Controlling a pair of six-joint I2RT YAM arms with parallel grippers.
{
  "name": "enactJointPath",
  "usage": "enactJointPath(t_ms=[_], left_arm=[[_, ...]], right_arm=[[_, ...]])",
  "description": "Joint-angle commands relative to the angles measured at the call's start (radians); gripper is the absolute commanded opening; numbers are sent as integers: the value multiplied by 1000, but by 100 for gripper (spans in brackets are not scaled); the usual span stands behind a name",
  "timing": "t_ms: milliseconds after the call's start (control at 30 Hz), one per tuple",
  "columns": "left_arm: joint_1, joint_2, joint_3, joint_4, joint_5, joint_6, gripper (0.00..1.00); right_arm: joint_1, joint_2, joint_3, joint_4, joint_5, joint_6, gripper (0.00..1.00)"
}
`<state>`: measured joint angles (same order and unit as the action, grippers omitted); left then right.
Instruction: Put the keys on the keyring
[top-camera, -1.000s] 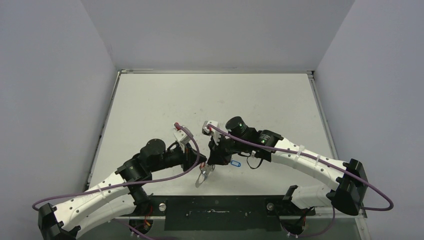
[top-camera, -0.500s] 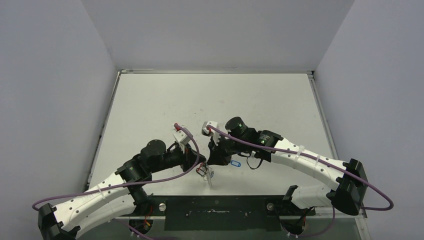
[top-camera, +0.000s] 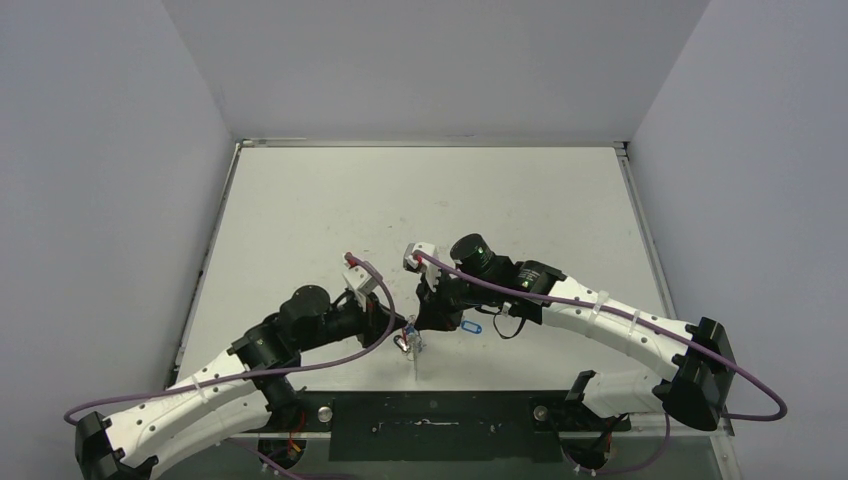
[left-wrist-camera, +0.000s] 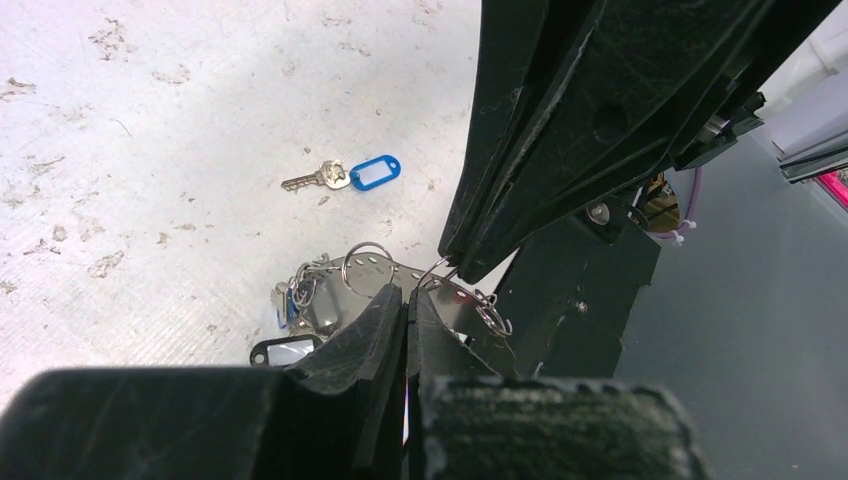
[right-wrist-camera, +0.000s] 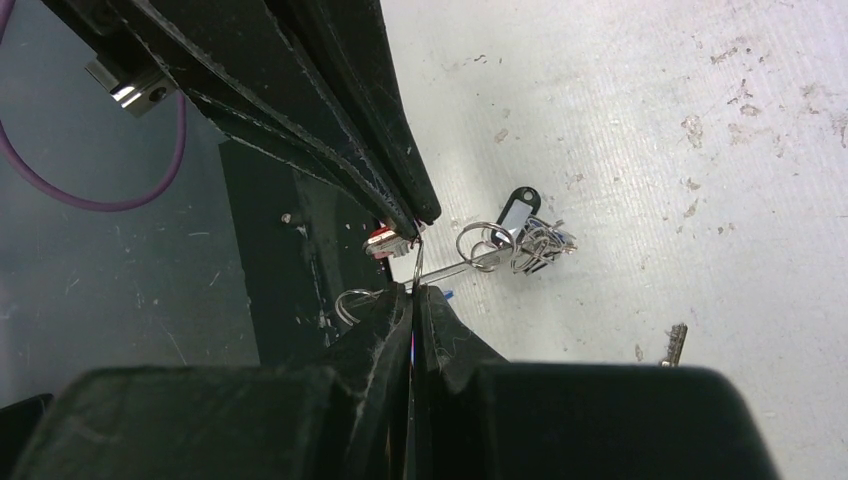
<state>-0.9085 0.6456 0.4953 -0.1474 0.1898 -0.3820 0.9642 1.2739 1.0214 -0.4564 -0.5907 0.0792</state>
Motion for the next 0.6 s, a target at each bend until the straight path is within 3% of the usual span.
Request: enactJointPath(t_ms=[0, 300, 367, 433, 567], left_arm=[[2, -13, -24, -40, -38, 3, 0], [2, -37, -33, -44, -30, 10, 1], [2, -55, -34, -48, -29, 20, 20], [2, -86, -39, -46, -30, 33, 32], [2, -155, -58, -17, -30, 62, 46]], right_arm=[[11, -6, 43, 70, -23, -4, 0], [11, -15, 33, 80, -18, -2, 0], [11, -19, 30, 91, -19, -3, 0], [11, -27, 20, 113, -43, -9, 0], [16, -57, -11, 161, -56, -11, 0]])
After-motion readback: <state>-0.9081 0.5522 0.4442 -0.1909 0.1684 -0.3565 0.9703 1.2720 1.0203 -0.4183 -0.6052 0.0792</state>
